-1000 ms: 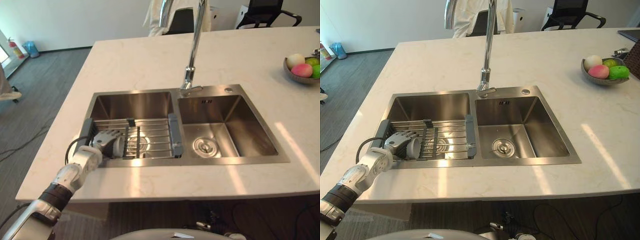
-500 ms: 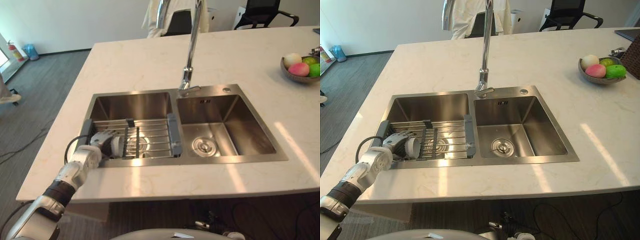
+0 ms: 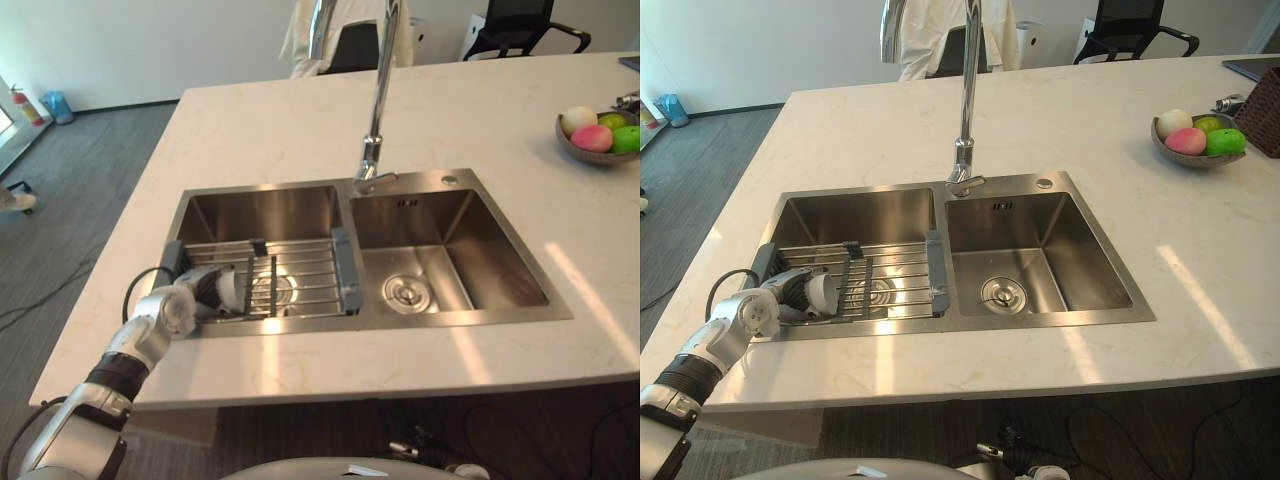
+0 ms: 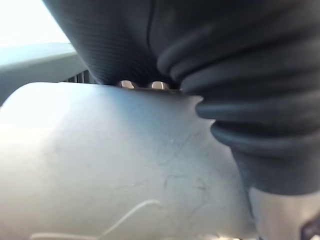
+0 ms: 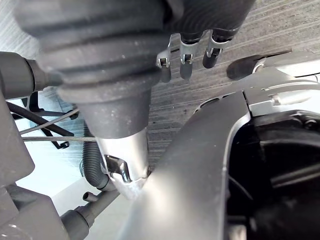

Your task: Walk over to the sink, pick up the cup, carry it to the dishwasher, place the cup inside the dishwasher, then close the dishwasher door

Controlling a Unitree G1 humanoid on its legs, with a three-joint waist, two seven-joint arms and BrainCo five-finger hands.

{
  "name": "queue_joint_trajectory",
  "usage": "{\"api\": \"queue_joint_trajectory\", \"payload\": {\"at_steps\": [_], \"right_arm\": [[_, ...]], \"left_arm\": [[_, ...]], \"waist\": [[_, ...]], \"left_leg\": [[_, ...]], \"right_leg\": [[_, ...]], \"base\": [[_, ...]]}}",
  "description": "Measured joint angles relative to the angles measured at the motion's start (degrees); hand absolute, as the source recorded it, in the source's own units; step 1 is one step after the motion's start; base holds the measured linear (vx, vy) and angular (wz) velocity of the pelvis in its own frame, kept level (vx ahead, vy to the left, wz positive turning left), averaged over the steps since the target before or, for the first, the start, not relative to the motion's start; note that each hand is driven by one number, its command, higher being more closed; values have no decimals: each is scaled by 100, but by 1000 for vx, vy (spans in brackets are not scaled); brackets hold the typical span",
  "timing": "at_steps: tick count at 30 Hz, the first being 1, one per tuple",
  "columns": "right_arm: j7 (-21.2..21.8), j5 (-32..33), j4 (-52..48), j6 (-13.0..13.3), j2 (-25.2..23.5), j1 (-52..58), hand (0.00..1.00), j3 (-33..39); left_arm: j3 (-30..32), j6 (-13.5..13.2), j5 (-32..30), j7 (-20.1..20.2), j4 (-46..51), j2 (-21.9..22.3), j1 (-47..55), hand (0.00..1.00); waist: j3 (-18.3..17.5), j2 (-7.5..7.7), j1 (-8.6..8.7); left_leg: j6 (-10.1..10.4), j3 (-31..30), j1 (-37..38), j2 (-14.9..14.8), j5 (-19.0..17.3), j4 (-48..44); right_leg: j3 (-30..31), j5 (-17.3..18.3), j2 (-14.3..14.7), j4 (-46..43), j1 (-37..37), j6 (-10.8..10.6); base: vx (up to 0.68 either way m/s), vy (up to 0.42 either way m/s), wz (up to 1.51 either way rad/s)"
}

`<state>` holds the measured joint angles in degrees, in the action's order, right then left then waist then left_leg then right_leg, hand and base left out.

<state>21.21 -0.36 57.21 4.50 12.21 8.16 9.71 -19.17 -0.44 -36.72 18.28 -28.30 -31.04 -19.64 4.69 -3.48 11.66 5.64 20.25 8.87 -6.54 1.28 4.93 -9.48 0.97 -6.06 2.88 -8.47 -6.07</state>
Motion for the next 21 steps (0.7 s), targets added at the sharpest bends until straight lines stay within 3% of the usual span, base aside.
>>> {"api": "queue_joint_trajectory", "payload": {"at_steps": [2,3,13,16,21], "right_arm": [[5,0,0,-9,1,-1,0,0],[9,0,0,-22,3,-1,0,0],[134,-7,4,-92,27,-42,0,-10],[153,-11,7,-91,38,-42,0,-12],[155,-9,19,-72,38,-54,0,-18]], "left_arm": [[0,-4,5,19,2,0,0,0],[2,-1,5,38,7,0,0,100],[58,-36,46,79,31,0,12,100],[61,-197,47,-50,32,-5,53,100],[62,-595,49,-599,87,-61,259,100]], "waist": [[0,0,-2],[1,0,-3],[13,9,-28],[20,0,-49],[61,5,-57]], "left_leg": [[1,-1,0,0,-1,0],[1,-2,-1,0,-2,0],[2,-3,-1,1,-14,0],[2,-7,-2,6,-26,0],[5,-61,6,11,-38,-1]], "right_leg": [[-1,1,0,1,-1,-1],[-2,2,0,2,-1,-2],[-1,13,-3,-2,2,-15],[-1,26,-7,-4,0,-22],[-43,57,-9,-3,-48,-26]], "base": [[0,0,0],[0,0,0],[0,0,0],[0,0,0],[0,0,5]]}}
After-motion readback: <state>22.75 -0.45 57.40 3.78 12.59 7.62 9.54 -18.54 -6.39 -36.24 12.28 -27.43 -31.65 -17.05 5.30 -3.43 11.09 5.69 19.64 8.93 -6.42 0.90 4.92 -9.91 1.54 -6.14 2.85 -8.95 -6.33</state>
